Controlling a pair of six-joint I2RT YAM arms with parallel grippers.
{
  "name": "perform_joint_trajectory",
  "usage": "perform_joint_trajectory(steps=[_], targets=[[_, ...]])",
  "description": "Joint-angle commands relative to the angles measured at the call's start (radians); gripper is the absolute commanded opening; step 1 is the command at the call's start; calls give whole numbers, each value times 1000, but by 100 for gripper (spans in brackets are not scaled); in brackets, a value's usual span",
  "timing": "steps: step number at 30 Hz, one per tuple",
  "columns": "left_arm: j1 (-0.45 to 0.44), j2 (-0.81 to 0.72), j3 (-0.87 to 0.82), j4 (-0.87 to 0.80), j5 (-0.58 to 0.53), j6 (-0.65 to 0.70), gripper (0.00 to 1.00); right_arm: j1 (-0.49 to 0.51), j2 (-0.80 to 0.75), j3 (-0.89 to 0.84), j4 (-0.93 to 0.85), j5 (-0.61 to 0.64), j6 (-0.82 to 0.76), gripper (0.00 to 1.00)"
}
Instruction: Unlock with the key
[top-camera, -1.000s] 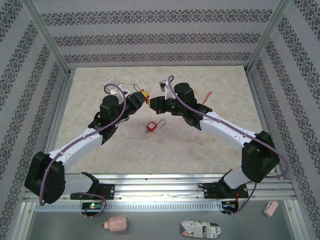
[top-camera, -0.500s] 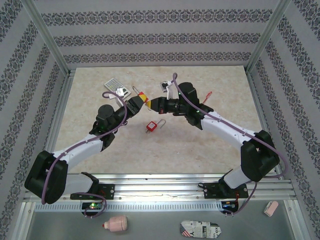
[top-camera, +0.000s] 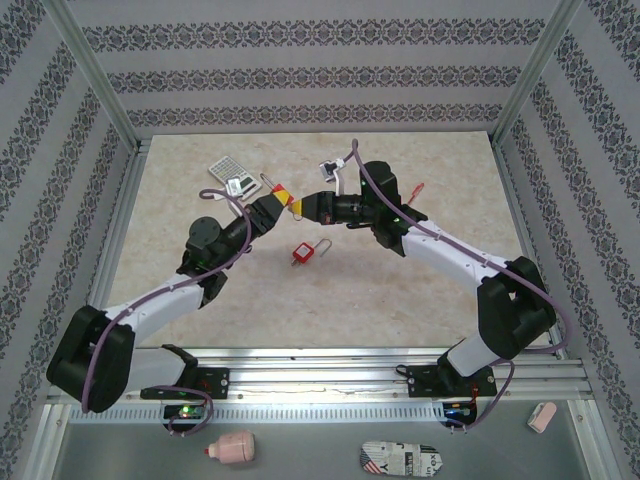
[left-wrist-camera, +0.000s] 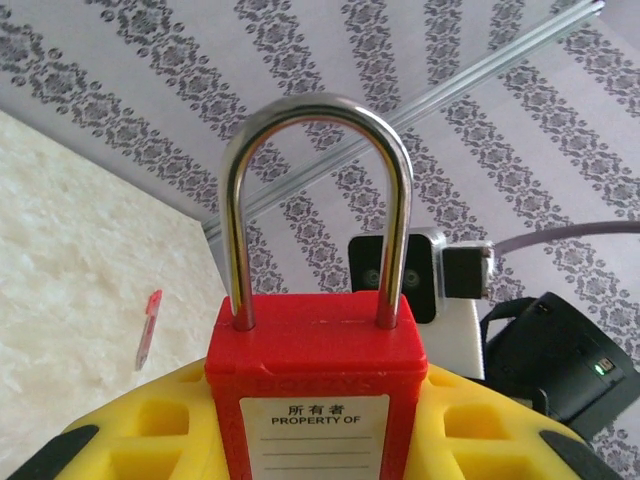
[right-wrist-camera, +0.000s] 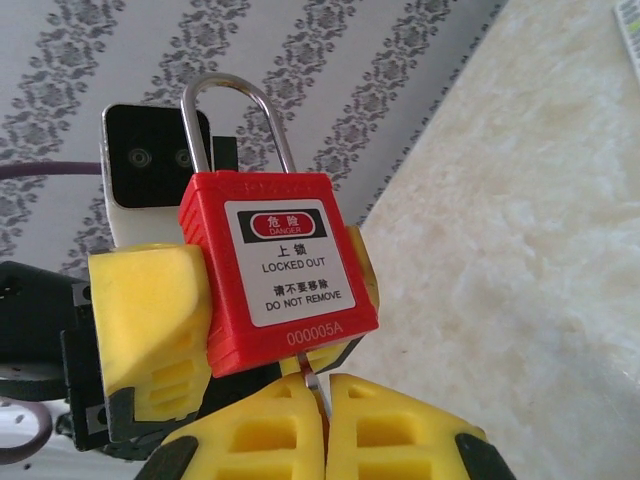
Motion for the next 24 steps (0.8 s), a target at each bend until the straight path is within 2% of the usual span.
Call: perform_joint_trajectory(steps=[1,10,24], targets=[[-61,-110,-5,105,377,65,0,-73,61,18,152,235,81,0],[-61,-223,136,-45,432,194,0,-105,121,69,247,144,202,0],[-62,-134,330,65,526,190,0,-175,186,145,386,46,379,0]])
